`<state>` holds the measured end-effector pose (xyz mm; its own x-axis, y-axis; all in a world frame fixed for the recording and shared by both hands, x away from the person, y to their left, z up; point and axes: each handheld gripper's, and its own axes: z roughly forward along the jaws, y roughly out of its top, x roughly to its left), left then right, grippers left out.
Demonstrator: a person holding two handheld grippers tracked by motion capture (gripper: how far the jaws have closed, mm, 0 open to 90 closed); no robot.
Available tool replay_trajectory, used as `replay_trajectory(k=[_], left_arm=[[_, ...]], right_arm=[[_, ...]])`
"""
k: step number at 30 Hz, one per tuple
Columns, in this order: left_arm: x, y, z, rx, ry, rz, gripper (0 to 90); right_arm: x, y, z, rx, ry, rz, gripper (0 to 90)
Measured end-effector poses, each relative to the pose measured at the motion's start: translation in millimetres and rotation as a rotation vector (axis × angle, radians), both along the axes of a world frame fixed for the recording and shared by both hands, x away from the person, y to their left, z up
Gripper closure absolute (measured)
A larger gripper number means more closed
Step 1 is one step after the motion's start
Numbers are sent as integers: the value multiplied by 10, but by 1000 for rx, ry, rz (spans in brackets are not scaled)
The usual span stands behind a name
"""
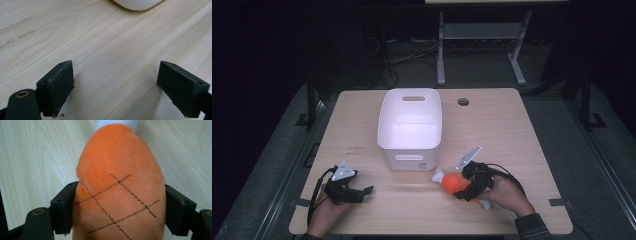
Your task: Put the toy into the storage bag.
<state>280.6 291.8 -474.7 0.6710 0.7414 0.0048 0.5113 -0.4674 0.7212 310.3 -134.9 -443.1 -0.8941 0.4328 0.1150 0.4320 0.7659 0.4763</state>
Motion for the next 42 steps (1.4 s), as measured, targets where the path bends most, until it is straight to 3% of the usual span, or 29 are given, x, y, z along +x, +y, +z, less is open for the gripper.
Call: replay_trajectory(k=[18, 42], left_arm=[[0, 0, 0, 1, 0, 0, 130], [2, 1, 0, 2, -2, -1, 130]], right_arm=[[-77, -230, 113, -2, -11, -46, 239], [-32, -486, 344, 54, -46, -103, 238]])
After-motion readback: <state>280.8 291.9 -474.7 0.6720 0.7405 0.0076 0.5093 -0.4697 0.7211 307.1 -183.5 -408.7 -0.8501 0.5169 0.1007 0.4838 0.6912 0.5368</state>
